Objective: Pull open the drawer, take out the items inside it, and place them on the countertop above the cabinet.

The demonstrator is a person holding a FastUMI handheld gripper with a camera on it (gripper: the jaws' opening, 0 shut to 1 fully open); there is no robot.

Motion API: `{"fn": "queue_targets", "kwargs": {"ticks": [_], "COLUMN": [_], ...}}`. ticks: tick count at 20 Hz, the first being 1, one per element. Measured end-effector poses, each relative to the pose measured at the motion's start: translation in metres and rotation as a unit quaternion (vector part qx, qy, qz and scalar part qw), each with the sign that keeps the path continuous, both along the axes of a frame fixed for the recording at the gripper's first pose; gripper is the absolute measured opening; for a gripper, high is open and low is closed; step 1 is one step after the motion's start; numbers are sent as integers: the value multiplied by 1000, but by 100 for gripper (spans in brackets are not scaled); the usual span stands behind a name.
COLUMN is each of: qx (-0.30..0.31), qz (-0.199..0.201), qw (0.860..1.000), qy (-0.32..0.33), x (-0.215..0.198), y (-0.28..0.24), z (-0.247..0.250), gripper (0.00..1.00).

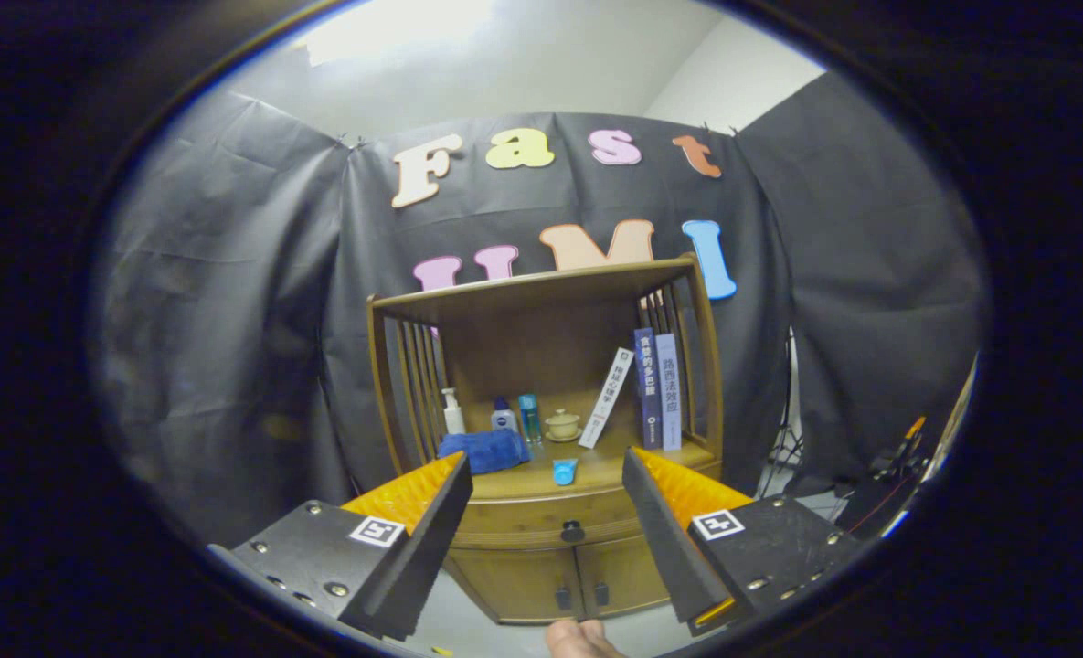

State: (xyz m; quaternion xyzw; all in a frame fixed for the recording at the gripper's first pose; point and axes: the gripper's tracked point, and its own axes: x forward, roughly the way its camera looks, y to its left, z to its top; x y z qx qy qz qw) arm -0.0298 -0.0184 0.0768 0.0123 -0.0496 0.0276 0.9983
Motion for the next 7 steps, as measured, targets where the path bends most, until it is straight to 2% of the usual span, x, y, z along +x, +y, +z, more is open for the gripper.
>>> {"fn": "queue_targets", "kwargs": {"ticks": [2,7], "qx": [-18,-28], "qz": [-17,-12], "qw": [1000,1000], "qy": [-6,-3], "x": [1,5], "y": [-4,7], "z": [-5,-19], "gripper": [99,99]}}
